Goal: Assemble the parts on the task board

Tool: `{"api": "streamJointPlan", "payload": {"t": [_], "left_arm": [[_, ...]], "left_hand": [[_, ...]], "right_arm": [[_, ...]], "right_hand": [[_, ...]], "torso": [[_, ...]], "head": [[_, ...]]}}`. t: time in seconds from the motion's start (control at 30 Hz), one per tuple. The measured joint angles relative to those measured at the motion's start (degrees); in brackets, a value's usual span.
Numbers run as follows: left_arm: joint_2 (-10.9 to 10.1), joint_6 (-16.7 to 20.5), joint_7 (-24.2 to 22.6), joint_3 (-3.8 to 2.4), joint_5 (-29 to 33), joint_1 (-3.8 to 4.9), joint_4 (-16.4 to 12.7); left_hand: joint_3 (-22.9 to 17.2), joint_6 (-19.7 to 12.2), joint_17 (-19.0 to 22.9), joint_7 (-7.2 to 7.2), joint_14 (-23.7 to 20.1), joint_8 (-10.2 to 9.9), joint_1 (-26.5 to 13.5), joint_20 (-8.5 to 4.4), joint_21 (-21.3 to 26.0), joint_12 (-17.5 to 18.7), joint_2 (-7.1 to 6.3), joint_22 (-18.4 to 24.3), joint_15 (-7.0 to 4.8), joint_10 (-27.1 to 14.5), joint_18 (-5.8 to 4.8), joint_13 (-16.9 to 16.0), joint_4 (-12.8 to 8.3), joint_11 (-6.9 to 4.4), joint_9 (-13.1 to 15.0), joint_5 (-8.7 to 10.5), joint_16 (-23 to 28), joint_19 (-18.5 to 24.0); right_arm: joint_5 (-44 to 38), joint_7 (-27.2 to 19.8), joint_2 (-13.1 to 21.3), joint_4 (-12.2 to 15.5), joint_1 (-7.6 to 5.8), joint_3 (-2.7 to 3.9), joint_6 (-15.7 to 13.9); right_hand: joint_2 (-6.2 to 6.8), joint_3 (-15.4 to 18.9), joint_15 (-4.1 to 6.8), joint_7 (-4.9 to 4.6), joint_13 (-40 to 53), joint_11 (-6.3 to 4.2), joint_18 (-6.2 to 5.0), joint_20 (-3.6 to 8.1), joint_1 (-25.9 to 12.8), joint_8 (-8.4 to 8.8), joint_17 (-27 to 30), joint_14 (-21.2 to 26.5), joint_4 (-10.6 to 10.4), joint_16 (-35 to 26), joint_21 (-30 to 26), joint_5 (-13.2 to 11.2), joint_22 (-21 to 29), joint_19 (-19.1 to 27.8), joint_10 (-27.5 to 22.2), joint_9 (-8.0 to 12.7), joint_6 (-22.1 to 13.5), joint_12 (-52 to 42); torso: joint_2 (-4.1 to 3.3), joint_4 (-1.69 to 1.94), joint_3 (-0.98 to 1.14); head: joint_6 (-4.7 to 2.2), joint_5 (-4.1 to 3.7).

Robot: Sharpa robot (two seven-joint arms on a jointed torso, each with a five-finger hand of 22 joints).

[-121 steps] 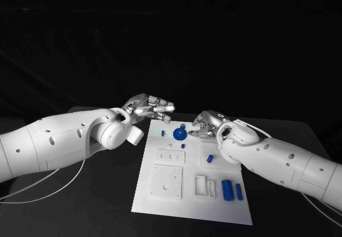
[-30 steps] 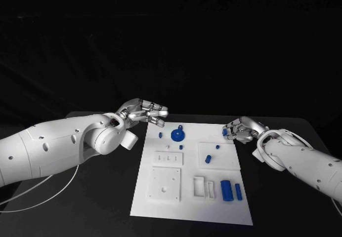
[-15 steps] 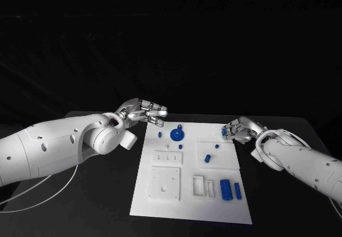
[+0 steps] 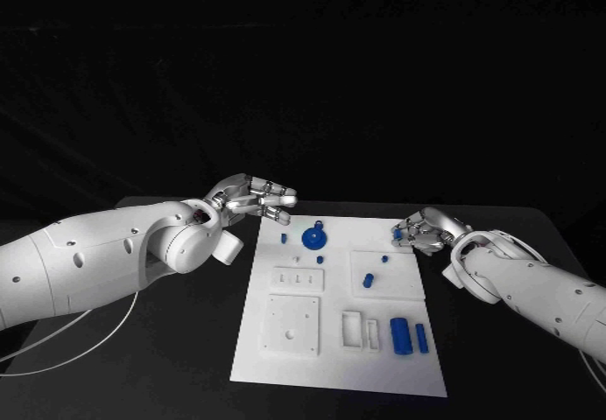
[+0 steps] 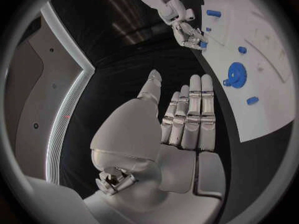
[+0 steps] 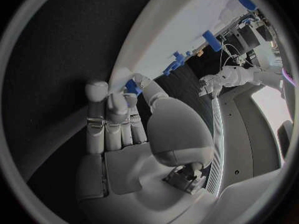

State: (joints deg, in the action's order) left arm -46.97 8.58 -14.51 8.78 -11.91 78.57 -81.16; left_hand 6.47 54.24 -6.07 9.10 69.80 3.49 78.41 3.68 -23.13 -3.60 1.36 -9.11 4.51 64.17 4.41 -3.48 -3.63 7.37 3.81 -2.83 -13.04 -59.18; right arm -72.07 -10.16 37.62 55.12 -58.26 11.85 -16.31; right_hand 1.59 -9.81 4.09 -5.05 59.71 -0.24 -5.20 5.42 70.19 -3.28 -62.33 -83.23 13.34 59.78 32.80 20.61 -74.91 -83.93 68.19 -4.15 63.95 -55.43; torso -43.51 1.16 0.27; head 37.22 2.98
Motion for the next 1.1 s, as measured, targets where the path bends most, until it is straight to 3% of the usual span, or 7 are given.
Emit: {"api": "streamJointPlan", "payload": {"t": [0.37, 0.53, 0.6, 0.83, 1.1], "left_arm": [[0.00, -0.02, 0.07, 0.01, -0.01, 0.00, 0.02], [0.05, -0.01, 0.08, 0.01, -0.02, 0.00, 0.00], [0.10, 0.00, 0.10, -0.01, -0.03, 0.00, 0.00], [0.14, 0.10, 0.37, -0.01, -0.23, 0.00, 0.42], [-0.15, 0.39, 2.08, -0.01, -1.94, 0.53, 1.39]], "left_hand": [[0.31, 0.00, -0.05, 0.00, 0.00, 0.00, 0.00, -0.21, -0.37, 0.00, 0.00, -0.12, 0.00, -0.65, -0.05, 0.00, -0.31, 0.19, 0.00, 0.00, 0.00, 0.22], [0.18, 0.00, -0.38, 0.00, 0.47, 0.00, 0.10, -0.24, -0.84, 0.00, 0.10, -0.39, -0.17, -0.65, -0.06, 0.00, -0.45, 0.19, 0.00, 0.00, -0.87, 0.19], [0.18, 0.00, -0.90, 0.00, 1.82, 0.00, 0.22, -0.86, -1.62, 0.00, 0.22, -0.77, -0.57, -0.31, -0.09, 0.00, -0.45, -0.15, 0.00, 0.00, -2.09, -0.43], [0.39, 0.00, -4.11, 0.00, 2.47, 0.00, 0.22, -1.94, -5.64, 0.00, 0.22, -3.31, -1.87, 1.78, -0.16, 0.00, -0.65, -1.16, 0.00, 0.00, -8.82, -1.51], [1.41, 0.99, -12.65, -0.99, 4.14, 0.00, -0.65, -4.36, -13.15, -1.18, 1.10, -8.28, -4.36, 10.00, -0.10, -0.13, 0.36, -3.66, 0.01, 0.00, -21.83, -2.70]], "right_arm": [[0.57, 0.86, 0.08, 0.15, 0.13, -0.02, -1.13], [0.74, 1.31, 0.38, 0.67, 0.15, -0.04, -1.35], [0.78, 1.53, 0.58, 0.96, 0.15, -0.04, -1.45], [0.71, 2.47, 1.28, 2.15, -0.23, -0.05, -1.67], [-0.24, 4.99, 2.68, 6.12, -2.02, -0.05, -1.69]], "right_hand": [[-0.11, 0.05, 0.21, 0.07, -0.30, -0.45, 0.00, 0.00, 0.11, -0.01, -0.06, 0.21, -0.09, 0.00, -0.32, -0.25, 0.00, 0.00, -0.07, -0.21, 0.07, 0.56], [-0.53, -0.43, 0.21, 0.35, -0.82, -0.61, 0.00, 0.00, 0.54, 0.00, -0.05, 0.21, -0.52, 0.00, -0.33, -2.20, 0.00, 0.00, -0.23, -0.31, 0.81, 0.90], [-0.53, -0.65, 0.21, 0.49, -0.82, -0.61, 0.00, 0.00, 0.54, 0.00, -0.05, 0.21, -0.30, 0.00, -0.33, -2.24, 0.00, 0.00, -0.23, -0.36, 1.28, 0.90], [-0.53, -1.04, 0.42, 0.80, -0.82, -0.63, 0.00, 0.21, 0.54, 0.02, -0.30, 0.01, -0.37, 0.00, -0.33, -2.90, 0.00, -0.21, -0.24, -0.51, 2.22, 0.90], [-0.53, -2.78, 0.42, 0.86, -0.82, -0.89, 0.00, 0.42, 0.54, 0.13, -0.44, 0.01, -0.31, 0.00, -0.32, -3.52, 0.00, 0.00, -0.10, -0.46, 2.29, 0.90]], "torso": [[0.02, -0.01, 0.00], [0.06, -0.04, -0.03], [0.09, -0.07, -0.03], [0.27, -0.24, -0.05], [0.89, -0.59, -0.12]], "head": [[-0.05, -0.04], [-0.24, -0.19], [-0.31, -0.25], [-0.60, -0.34], [-0.77, -0.40]]}}
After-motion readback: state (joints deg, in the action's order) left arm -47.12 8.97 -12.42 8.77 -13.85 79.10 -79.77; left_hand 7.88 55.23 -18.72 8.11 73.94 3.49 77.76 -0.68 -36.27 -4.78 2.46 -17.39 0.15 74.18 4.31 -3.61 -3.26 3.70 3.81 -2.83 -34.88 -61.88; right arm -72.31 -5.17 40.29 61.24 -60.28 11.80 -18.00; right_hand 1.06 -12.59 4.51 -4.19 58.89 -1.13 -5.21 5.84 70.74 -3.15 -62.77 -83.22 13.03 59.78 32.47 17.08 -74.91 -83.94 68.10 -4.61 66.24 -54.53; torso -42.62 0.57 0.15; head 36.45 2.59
